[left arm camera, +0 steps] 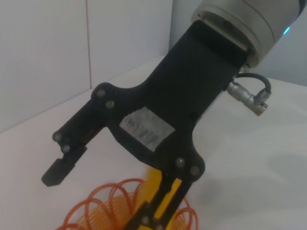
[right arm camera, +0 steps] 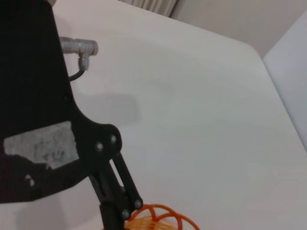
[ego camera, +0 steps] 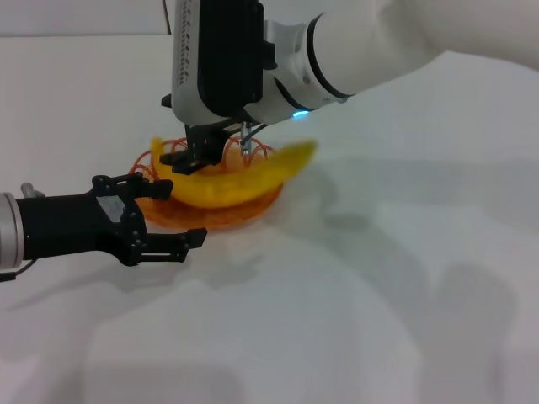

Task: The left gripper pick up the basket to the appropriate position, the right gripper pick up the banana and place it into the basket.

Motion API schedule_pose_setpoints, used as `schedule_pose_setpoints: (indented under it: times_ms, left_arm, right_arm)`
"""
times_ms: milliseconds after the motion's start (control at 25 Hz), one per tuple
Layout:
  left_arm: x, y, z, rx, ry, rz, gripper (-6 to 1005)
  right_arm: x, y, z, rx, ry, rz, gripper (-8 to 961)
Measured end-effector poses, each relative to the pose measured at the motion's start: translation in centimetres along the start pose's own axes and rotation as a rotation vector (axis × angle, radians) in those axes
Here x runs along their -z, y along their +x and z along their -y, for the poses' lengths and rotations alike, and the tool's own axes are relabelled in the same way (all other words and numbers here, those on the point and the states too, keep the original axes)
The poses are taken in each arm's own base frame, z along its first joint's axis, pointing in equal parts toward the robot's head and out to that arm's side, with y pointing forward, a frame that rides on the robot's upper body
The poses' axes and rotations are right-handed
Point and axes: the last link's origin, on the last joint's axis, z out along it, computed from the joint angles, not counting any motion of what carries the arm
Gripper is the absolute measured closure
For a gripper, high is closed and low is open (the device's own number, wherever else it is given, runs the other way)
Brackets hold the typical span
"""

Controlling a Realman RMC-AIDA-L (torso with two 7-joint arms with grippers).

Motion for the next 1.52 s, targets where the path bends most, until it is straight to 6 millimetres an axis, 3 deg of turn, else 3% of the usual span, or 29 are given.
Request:
schedule_pose_setpoints:
  times_ms: [80,200,280,320,360,400,520,720,760,1000,1360,1520]
  left_arm:
    - [0.0,0.0,0.0,0.001,0.001,0.0,93]
    - [0.2,-0.2,0.0,0.007,0.005,0.001,93]
    - [0.3,-0.5,0.0,0.014,0.009,0.004,93]
    - [0.3,-0.6,0.1,0.016,0.011,0.005,93]
    - [0.4,-0.6,0.1,0.018,0.011,0.006,93]
    - [0.4,-0.7,0.1,0.019,0.011,0.007,93]
    - [0.3,-0.6,0.1,0.016,0.01,0.002,93]
    - [0.6,-0.5,0.4,0.02,0.028,-0.011,93]
    - [0.7,-0.5,0.4,0.02,0.029,-0.013,93]
    - [0.6,-0.4,0.4,0.02,0.031,-0.02,93]
    - [0.9,-0.2,0.3,0.013,0.031,-0.091,94]
    - [1.0,-0.3,0.3,0.016,0.035,-0.1,94]
  right_arm:
    - [0.0,0.0,0.0,-0.001,0.0,0.001,349]
    - [0.7,-0.8,0.2,0.003,0.021,0.04,209]
    - [1.9,-1.5,0.5,-0.002,0.052,0.088,115]
    - [2.8,-1.5,0.8,-0.009,0.073,0.109,107]
    - [5.1,-1.3,1.6,-0.032,0.125,0.148,100]
    - [5.1,-1.3,1.6,-0.032,0.125,0.148,92]
    - [8.8,0.6,2.4,-0.084,0.209,0.176,77]
    - [11.9,4.4,2.6,-0.193,0.289,0.191,78]
    - [12.4,6.0,2.2,-0.24,0.295,0.213,80]
    - [13.2,9.3,-0.1,-0.322,0.257,0.293,88]
    - [16.1,14.2,-3.9,-0.419,0.168,0.539,86]
    - [16.3,16.5,-5.1,-0.468,0.147,0.573,87]
